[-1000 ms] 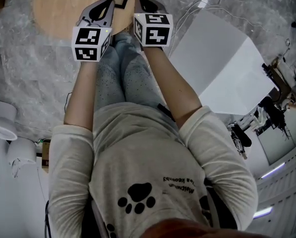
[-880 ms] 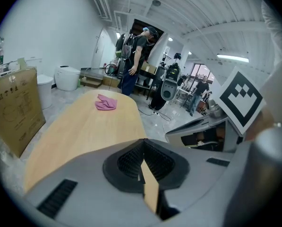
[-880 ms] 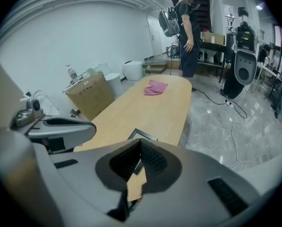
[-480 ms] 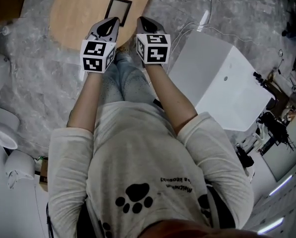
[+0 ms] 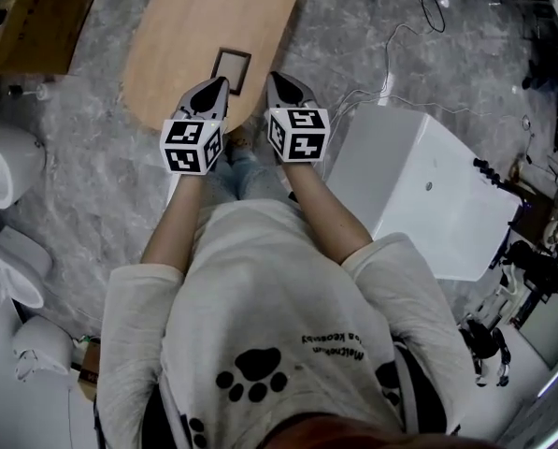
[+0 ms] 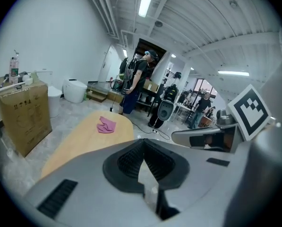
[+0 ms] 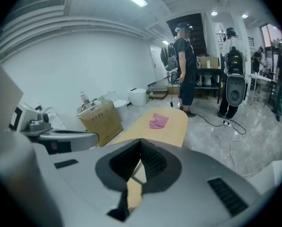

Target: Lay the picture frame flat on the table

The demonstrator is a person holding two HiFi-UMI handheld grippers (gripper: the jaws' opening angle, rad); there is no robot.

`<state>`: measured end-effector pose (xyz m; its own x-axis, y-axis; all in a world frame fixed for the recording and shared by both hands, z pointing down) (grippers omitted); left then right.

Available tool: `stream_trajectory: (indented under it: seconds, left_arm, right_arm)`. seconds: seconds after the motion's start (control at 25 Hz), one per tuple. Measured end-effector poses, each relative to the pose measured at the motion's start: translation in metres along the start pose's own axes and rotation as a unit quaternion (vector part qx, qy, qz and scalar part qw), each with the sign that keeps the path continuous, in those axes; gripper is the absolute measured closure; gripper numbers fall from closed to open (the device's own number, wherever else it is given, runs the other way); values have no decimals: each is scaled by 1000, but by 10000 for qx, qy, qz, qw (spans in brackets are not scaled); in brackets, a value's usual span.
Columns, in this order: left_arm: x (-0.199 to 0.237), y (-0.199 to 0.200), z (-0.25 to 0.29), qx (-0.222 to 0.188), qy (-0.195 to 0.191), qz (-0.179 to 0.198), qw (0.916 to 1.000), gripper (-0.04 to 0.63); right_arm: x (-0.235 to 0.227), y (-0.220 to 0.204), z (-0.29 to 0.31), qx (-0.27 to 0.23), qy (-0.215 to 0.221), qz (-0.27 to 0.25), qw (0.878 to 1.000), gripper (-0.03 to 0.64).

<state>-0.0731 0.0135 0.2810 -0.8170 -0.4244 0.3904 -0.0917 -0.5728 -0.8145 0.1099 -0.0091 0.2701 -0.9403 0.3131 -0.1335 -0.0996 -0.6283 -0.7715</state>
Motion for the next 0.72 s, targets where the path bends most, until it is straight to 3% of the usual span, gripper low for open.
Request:
stream_trajectory:
  seconds: [0.36, 0.72]
  left_arm:
    - [-22, 46, -43, -708, 293, 506, 9958, 584]
    - [-54, 92, -78, -1391, 379, 1042, 9841, 584]
  right_arm:
    - [19, 47, -49, -1060, 197, -239, 9939, 606]
    - [27, 75, -100, -1883, 301, -357, 9810, 606]
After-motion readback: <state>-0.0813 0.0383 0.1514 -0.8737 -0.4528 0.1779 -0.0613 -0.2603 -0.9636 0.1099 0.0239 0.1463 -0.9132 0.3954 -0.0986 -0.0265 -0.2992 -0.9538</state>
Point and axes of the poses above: the fingertips, and each gripper's own axes: z forward along the fingers, x to its left, y out of its top, the point moved 10 cm from there along -z, backward along the fingers, and after that the axes turned 5 degrees about -y, right-handed, at the moved point
